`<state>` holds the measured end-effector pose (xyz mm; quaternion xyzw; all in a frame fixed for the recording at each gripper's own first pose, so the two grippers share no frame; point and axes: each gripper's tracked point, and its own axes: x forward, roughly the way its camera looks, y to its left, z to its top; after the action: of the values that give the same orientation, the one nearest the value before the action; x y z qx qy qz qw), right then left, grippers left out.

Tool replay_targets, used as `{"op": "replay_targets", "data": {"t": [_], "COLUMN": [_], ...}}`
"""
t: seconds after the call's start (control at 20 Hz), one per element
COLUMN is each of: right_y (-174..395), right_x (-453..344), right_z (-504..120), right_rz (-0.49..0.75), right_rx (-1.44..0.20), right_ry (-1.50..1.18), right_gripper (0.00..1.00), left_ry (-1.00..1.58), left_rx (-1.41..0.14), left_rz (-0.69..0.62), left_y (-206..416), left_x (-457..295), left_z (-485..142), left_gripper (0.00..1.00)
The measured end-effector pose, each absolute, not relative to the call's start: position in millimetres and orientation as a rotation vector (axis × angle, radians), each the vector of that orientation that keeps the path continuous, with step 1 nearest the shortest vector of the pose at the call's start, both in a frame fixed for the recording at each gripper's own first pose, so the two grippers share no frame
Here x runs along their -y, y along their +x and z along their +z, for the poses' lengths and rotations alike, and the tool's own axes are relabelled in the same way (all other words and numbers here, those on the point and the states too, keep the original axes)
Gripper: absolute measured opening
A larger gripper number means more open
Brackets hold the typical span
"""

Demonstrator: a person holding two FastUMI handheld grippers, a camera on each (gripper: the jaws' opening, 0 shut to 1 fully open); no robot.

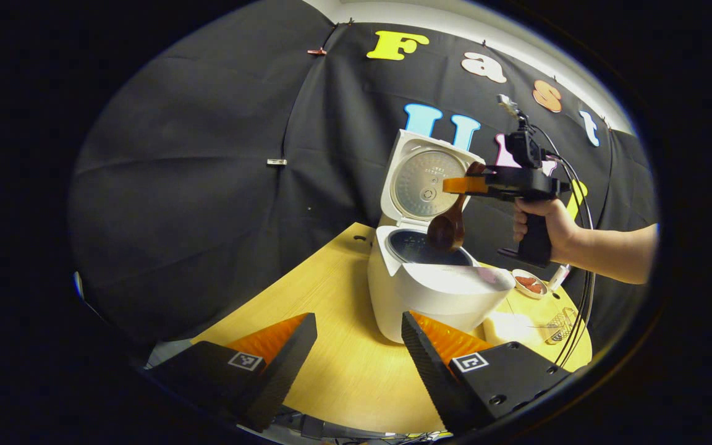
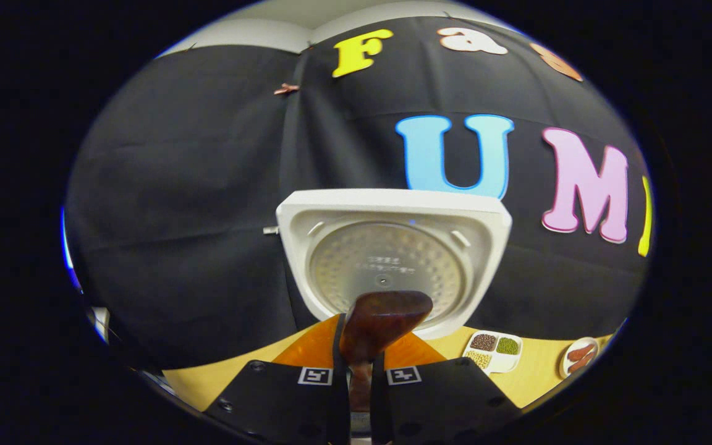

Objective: Close the left gripper, press the button to open the rice cooker; take a wooden spoon from the chopstick holder with the right hand, scoop a spoonful of rice and pour it into the rice cooker, then put the wooden spoon back into the chopstick holder.

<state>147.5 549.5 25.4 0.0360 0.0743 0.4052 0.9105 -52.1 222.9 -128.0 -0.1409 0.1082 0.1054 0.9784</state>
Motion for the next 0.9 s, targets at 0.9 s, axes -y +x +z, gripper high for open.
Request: {"op": "replay_targets", "data": {"t": [0.9], "right_y": [226], "right_x": [-102], "right_z": [35], "right_rz": [0.23], "right_rx": [-0.146], "right_ry": [0.502], "right_gripper": [0.17], "left_ry": [-0.244], "left_rx": [-0.205], "left_rz": [0.012], "left_y": [10], "left_x": [-49], "left_z": [-63], "left_gripper": [0.95]}}
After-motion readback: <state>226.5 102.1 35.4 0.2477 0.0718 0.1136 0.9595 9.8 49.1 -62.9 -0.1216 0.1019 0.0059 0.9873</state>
